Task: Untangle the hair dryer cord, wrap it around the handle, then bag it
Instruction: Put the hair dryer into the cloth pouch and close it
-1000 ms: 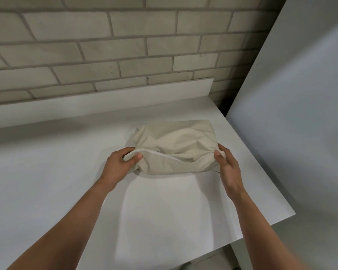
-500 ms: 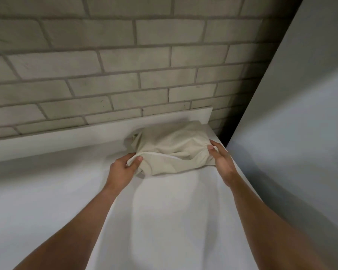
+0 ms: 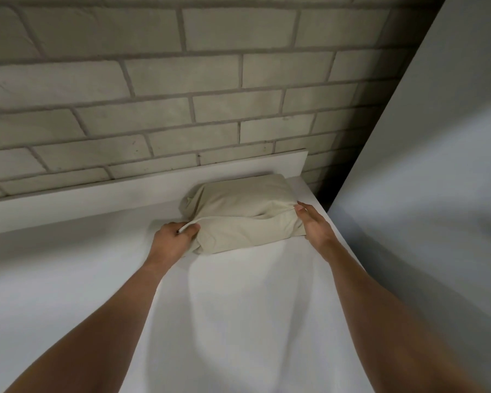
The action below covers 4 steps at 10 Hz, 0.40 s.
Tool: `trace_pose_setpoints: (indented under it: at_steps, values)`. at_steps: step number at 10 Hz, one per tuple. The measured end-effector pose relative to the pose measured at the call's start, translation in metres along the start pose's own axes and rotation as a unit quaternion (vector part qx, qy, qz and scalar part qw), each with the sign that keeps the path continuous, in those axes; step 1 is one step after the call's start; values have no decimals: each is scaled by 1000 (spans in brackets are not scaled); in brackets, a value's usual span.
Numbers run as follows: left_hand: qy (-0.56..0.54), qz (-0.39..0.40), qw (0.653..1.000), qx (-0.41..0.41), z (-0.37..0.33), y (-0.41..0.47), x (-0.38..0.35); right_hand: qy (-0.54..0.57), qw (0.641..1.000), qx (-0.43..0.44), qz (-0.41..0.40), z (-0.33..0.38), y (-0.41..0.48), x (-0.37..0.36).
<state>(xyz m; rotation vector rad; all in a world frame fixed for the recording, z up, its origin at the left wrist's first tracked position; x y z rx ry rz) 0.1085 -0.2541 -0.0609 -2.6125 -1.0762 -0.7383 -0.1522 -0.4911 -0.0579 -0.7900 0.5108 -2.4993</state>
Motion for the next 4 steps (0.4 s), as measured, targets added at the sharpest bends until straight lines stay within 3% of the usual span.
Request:
trace_pose_setpoints:
  at_steps: [1, 2, 3, 4]
  values:
    - [-6, 26, 1000, 7, 4, 7, 1, -69, 997, 1, -38, 9, -2, 1]
    - [92, 59, 994, -1, 1, 16, -3, -161, 960, 113, -199, 19, -20, 0]
    - [265, -10, 962, -68, -5, 14, -3, -182, 956, 161, -167, 30, -30, -5]
    - [366, -31, 923, -114, -29, 5, 6, -218, 960, 142, -101, 40, -42, 6]
Point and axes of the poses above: each hand's wrist, its own y-axis towards the middle knuckle, its own x-axis out of the back of the hand, z = x × y, the point moved 1 cm from there along y, towards the middle knuckle, and after that the axes turned 12 degrees about -x, right-handed, at the moved point
